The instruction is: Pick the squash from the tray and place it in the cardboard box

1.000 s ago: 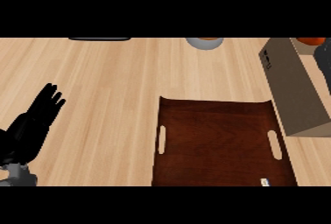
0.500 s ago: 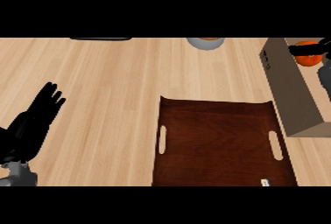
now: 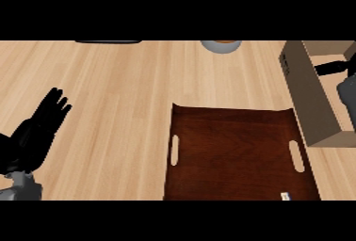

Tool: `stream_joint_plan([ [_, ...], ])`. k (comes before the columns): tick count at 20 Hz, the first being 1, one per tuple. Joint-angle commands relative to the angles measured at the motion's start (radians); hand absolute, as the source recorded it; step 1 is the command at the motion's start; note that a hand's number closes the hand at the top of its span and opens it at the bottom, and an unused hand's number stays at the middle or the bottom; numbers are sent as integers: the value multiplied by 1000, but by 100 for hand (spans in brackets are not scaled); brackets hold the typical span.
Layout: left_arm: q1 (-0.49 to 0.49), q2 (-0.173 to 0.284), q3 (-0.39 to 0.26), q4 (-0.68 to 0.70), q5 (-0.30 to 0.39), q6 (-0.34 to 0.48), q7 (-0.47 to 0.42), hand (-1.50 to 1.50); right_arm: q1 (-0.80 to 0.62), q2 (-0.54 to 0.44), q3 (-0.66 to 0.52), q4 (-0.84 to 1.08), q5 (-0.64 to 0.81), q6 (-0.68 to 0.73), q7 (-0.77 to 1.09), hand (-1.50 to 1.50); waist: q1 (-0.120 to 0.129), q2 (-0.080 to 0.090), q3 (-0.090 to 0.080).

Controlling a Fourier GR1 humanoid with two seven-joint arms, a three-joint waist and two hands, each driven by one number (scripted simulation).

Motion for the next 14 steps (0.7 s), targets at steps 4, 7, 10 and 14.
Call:
stream_joint_plan([
  [4,30,-14,0,-33,2,14,13,0,34,33,-141,-149,-168,-242,-118,-150,-17,-9,0],
  [7,27,21,37,-21,25,-7,13,0,105,34,-193,-227,-263,-263,-213,-150,-27,-10,0],
  [10,30,2,23,-23,6,13,14,0,174,34,-213,-348,-339,-193,-214,-150,-43,-17,-1],
  [14,60,5,27,-56,10,9,29,0,276,9,-218,-535,-400,-103,-144,-150,-42,-18,-2],
])
